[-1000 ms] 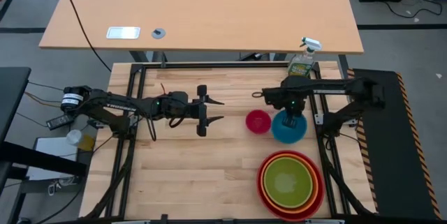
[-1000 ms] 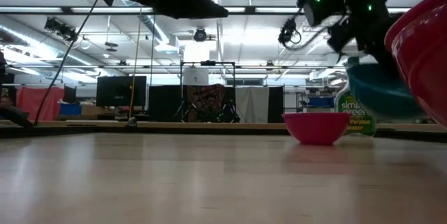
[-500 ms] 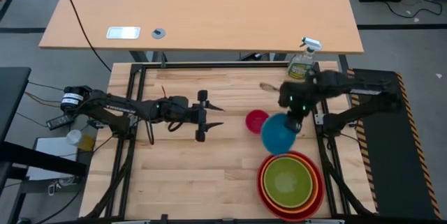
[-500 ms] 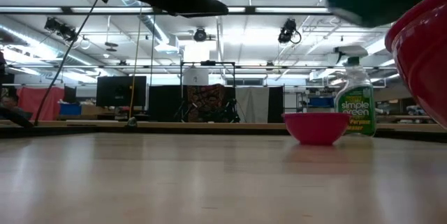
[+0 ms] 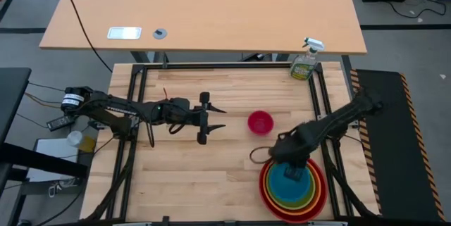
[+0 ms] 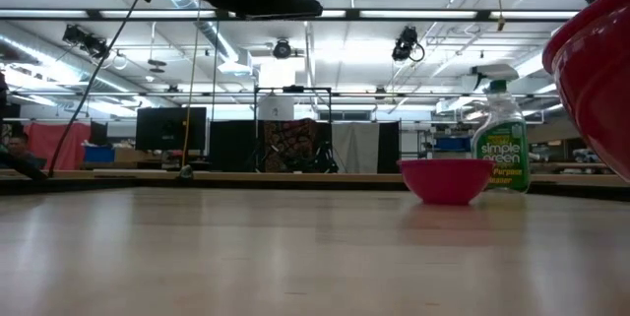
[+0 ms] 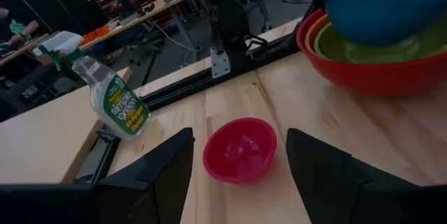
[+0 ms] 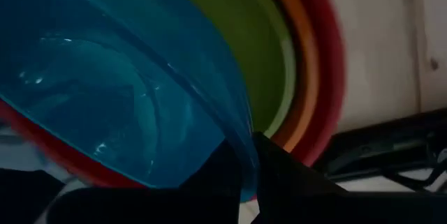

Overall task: Nest bowls inside each other
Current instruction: Stack the blue bowl on the green bowl, then stack the pink bowl on the blue bowl

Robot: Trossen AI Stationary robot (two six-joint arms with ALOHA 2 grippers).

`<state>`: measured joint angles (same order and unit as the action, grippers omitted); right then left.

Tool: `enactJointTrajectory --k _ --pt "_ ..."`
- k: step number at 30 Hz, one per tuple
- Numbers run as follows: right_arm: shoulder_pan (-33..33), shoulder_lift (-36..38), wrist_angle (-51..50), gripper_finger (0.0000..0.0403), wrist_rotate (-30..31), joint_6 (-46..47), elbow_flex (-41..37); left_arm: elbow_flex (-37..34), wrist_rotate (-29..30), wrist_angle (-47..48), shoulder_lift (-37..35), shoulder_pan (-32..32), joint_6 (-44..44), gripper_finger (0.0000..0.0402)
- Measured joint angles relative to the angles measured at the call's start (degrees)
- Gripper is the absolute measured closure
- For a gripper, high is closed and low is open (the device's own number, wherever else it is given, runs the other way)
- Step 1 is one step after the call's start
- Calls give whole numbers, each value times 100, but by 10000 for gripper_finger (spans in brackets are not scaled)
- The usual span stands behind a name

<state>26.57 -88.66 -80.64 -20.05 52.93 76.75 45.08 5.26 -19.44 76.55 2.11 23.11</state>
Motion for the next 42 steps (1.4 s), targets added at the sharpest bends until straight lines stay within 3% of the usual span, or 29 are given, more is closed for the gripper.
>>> enactJointTrajectory --k 12,24,27,31,34,38,42 --pt "133 -1295 -197 311 -107 2 -4 0 1 -48 0 0 -201 169" --pt "29 -728 -892 181 -322 716 454 0 2 162 0 0 -430 169" --pt "-81 -502 -930 167 316 794 667 0 2 166 -1 0 -445 169" --pt "-362 -337 -812 169 2189 679 691 0 -2 172 -1 12 -546 169" --pt "-728 -402 -577 178 3054 417 691 0 -44 229 -2 19 -667 169" --pt "-1334 -509 34 191 3534 -238 442 -2 -47 457 -2 39 -749 169" --pt "-2116 -467 402 196 3512 -1102 -213 -7 -50 690 -2 39 -763 169"
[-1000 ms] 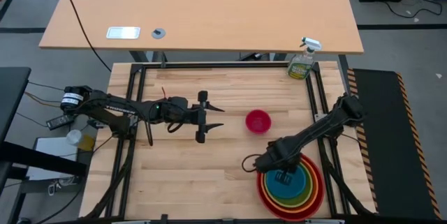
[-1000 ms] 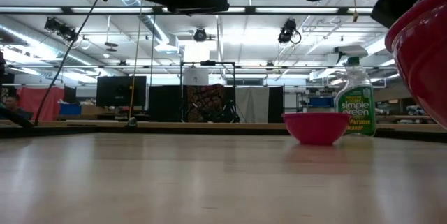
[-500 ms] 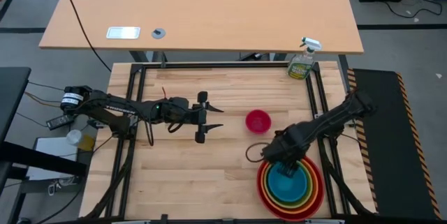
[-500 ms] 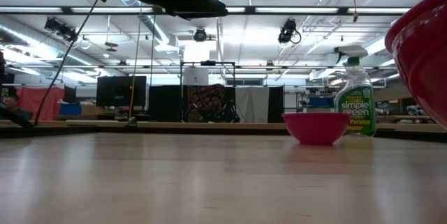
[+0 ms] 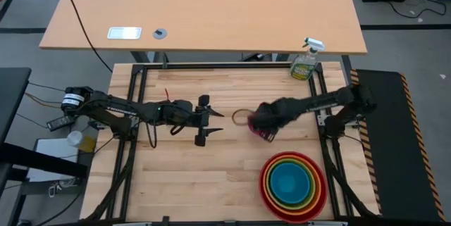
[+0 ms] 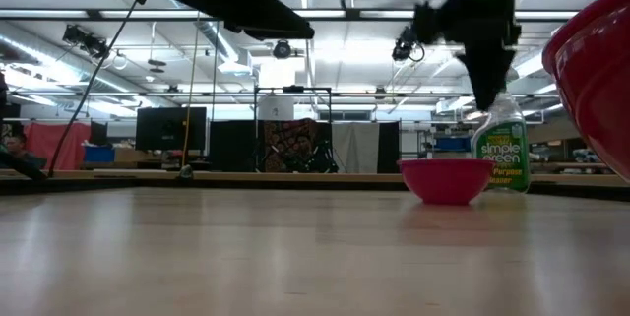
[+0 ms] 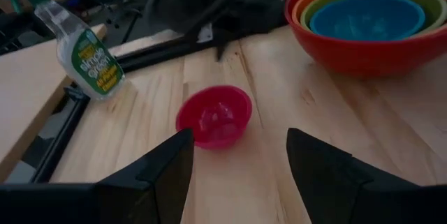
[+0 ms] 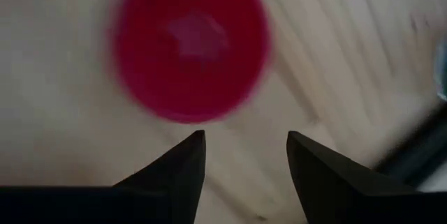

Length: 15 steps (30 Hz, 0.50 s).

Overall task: Nest bowls inside each other
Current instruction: Stack the pink bowl on the blue bowl

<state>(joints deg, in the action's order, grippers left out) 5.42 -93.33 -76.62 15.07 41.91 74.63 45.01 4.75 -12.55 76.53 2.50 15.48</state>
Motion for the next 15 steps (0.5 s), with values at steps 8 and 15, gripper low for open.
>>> enactJointTrajectory --k 8,15 --pt "-1150 152 1739 189 -472 -715 -1162 0 0 72 0 0 -50 169" --pt "-1667 163 2193 180 -663 -952 -1738 0 -2 82 0 0 -139 169"
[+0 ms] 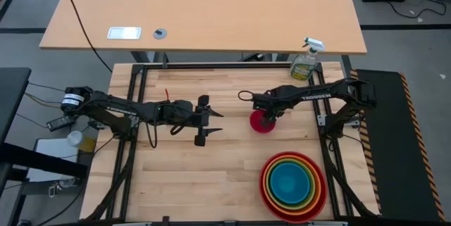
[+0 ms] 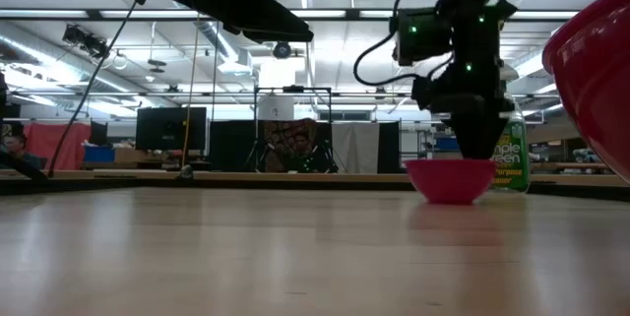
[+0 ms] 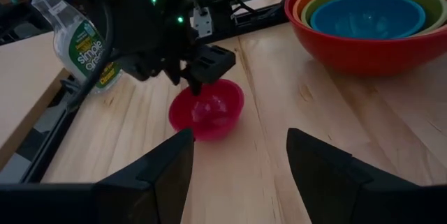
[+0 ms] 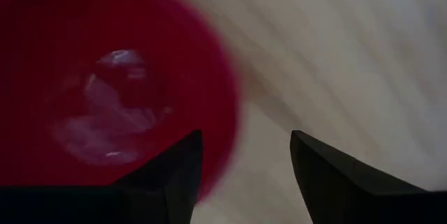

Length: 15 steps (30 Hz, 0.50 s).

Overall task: Nest bowls inside each other
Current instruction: Stack the pink bowl on the blue bowl

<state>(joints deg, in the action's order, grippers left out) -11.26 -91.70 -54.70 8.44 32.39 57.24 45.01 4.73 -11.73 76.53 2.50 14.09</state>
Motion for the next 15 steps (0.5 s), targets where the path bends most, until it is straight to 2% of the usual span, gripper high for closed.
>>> enactJointTrajectory --k 4,8,11,15 --pt "-26 -2 725 188 -419 -60 -318 0 0 0 0 0 -2 169" --pt "61 -2 885 214 -361 114 -487 0 -2 2 0 0 -2 169" --pt "111 -2 854 252 -246 265 -539 0 -3 0 0 0 0 169" --pt "166 -1 854 324 -253 310 -536 0 -4 0 0 0 2 169"
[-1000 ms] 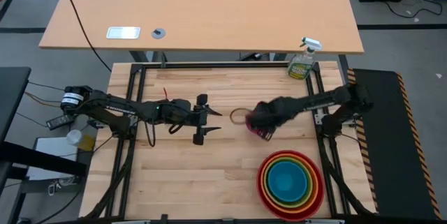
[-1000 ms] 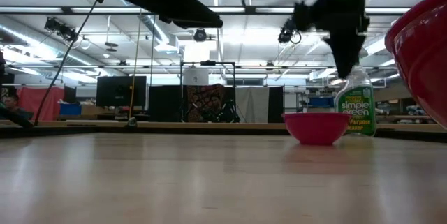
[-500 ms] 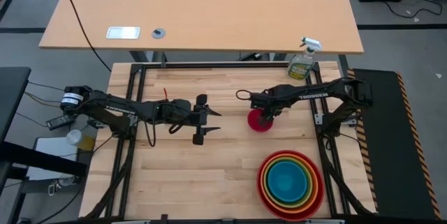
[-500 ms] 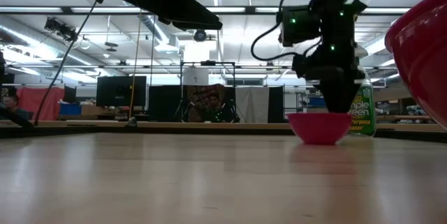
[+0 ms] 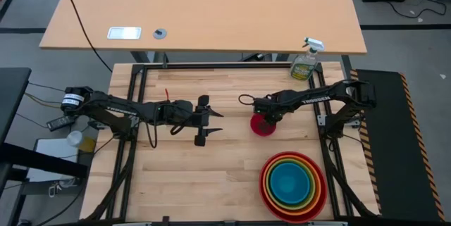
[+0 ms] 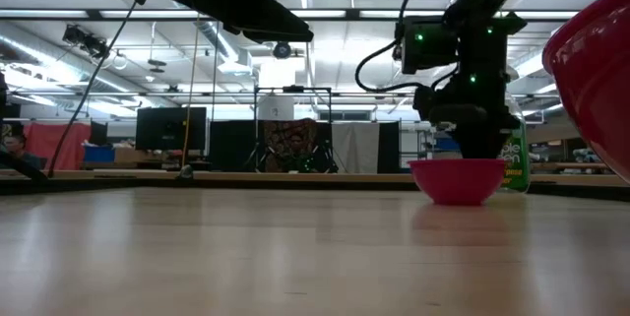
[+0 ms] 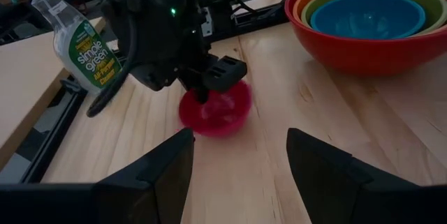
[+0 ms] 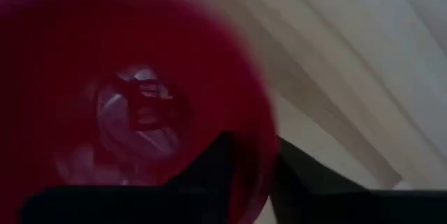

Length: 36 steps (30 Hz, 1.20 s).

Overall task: Nest bowls inside each other
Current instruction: Stack the pink bowl on the blue bowl

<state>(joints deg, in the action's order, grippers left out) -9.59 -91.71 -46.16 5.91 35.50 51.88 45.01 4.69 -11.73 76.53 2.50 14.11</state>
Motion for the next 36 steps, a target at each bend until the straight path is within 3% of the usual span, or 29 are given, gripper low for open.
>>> enactJointTrajectory --k 4,10,13,18,25,29,36 --pt "16 47 -105 384 -277 -294 179 0 0 -2 0 0 4 169" --pt "418 245 -1302 371 -368 -428 1193 0 0 48 0 0 13 169" --pt "910 433 -2141 371 -130 -379 1874 0 0 114 0 -9 43 169" --pt "1897 937 -2307 380 -309 80 2484 0 0 133 0 -13 57 169" --pt "3679 1407 -2595 361 -442 1512 2116 0 0 135 0 -13 31 169" --pt "4579 1450 -2368 361 -166 2533 1581 0 0 133 0 -13 -2 169" --pt "4951 1363 -1252 339 -30 2986 648 0 2 12 0 -13 -4 169"
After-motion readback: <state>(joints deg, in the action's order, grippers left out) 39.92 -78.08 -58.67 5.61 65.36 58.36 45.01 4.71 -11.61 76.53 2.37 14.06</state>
